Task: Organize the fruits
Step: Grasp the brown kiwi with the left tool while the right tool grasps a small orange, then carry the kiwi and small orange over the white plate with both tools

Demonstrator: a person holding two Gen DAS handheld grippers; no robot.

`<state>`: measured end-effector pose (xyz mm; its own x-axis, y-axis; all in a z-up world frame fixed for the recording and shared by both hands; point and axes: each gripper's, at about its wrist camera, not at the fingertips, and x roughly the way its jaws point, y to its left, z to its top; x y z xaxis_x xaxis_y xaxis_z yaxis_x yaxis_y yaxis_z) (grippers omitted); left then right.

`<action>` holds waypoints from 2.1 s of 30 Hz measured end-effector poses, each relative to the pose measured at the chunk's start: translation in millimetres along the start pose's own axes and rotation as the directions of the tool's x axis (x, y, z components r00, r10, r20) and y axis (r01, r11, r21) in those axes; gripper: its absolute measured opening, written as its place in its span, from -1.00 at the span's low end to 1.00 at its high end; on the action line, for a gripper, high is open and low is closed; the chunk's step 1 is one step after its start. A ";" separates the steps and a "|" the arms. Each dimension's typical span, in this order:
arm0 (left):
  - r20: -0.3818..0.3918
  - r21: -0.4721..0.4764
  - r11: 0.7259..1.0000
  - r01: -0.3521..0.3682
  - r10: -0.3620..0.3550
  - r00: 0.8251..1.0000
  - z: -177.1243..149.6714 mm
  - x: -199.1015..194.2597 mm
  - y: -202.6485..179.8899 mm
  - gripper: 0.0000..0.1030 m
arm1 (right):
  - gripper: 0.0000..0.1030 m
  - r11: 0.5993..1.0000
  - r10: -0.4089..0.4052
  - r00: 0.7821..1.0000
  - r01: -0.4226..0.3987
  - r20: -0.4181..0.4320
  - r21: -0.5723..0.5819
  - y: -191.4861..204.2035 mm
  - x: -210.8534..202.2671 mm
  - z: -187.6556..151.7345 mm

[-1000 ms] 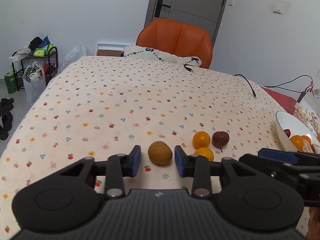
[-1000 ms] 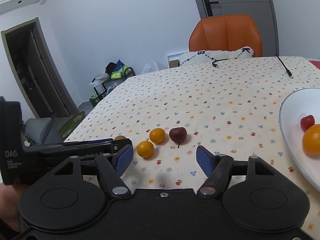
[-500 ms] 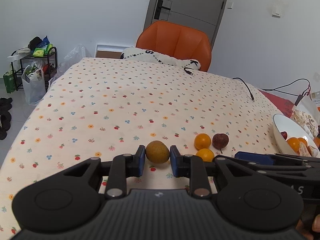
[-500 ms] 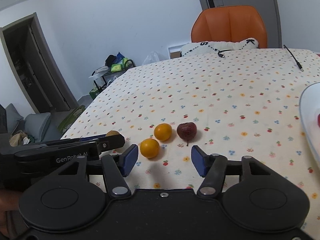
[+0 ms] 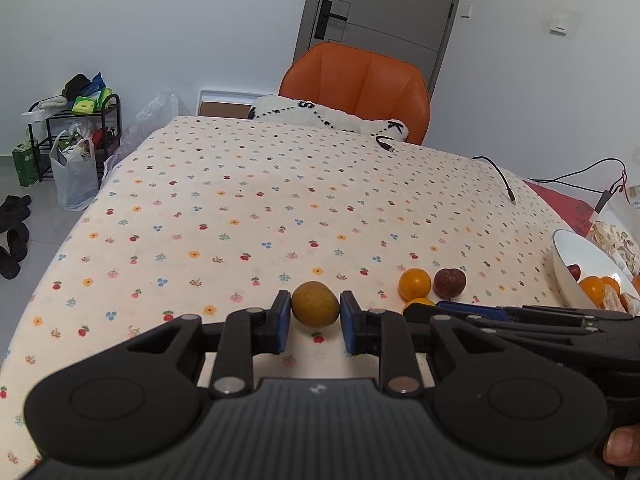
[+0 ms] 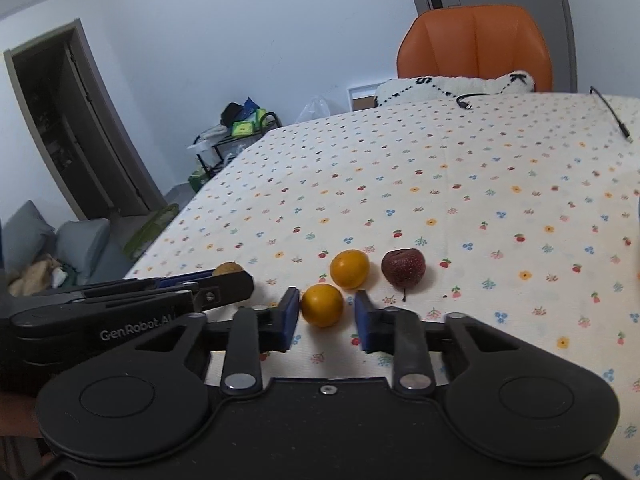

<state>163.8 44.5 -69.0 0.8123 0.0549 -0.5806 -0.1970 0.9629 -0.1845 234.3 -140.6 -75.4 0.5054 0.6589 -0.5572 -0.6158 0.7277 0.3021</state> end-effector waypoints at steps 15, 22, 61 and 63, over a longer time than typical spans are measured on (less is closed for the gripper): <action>0.022 0.029 0.999 0.033 -0.034 0.999 7.8 -4.3 -18.9 -0.52 | -0.58 0.999 -0.044 0.997 0.042 0.068 0.031 -18.9 -30.8 2.0; 0.032 0.053 0.997 0.064 -0.066 0.997 12.9 -6.3 -34.1 -0.52 | -0.58 0.997 -0.071 0.992 0.067 0.108 0.042 -28.5 -48.7 4.9; 0.038 0.193 0.930 0.311 -0.324 0.945 37.2 6.0 -161.7 -0.52 | -0.58 0.932 -0.347 0.900 0.299 0.262 0.206 -114.3 -152.4 6.8; 0.031 0.202 0.925 0.323 -0.336 0.941 36.2 7.2 -168.5 -0.52 | -0.58 0.923 -0.366 0.892 0.314 0.264 0.222 -122.2 -157.5 4.2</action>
<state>222.7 -107.8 -13.4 0.8478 -0.2634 -0.4602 0.1912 0.9614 -0.1980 232.5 -332.5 -21.3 0.8361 0.3715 -0.4035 -0.2760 0.9207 0.2758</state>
